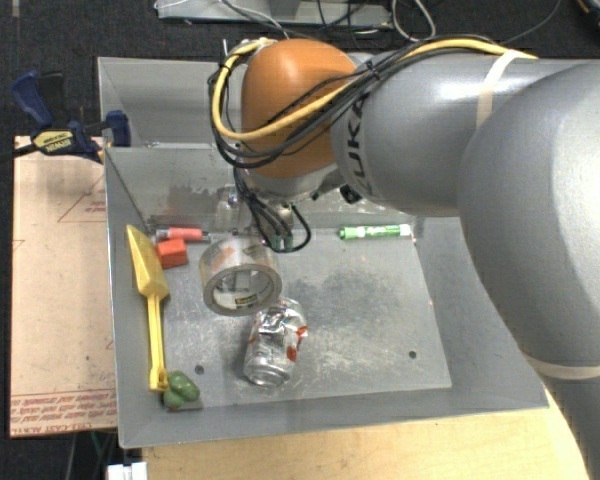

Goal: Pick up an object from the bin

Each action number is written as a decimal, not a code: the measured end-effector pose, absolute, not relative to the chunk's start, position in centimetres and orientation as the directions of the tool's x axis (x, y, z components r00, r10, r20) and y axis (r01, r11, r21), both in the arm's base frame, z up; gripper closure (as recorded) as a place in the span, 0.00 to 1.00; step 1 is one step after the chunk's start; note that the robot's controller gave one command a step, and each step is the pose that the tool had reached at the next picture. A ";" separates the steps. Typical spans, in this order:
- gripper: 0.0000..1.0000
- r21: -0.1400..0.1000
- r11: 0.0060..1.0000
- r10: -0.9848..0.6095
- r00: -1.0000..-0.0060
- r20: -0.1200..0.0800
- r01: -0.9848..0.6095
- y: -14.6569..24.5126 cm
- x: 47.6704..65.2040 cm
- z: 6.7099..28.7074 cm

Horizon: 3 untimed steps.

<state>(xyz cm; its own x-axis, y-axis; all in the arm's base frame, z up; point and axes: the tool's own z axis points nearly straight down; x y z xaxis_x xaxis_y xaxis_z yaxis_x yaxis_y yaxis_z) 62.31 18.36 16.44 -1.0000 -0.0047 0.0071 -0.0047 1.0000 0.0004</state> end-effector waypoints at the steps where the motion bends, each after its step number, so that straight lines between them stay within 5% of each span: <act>1: 0.00 0.002 1.000 -0.001 -1.000 0.001 -0.001 18.2 62.5 17.0; 2: 0.00 0.003 0.949 -0.314 -0.949 0.000 -0.314 14.9 58.4 13.9; 3: 0.00 0.003 0.960 -0.279 -0.960 -0.004 -0.279 13.9 62.3 13.3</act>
Offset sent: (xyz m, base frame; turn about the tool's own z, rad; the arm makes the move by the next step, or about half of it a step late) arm -0.0570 -0.0531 -0.0396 -0.4525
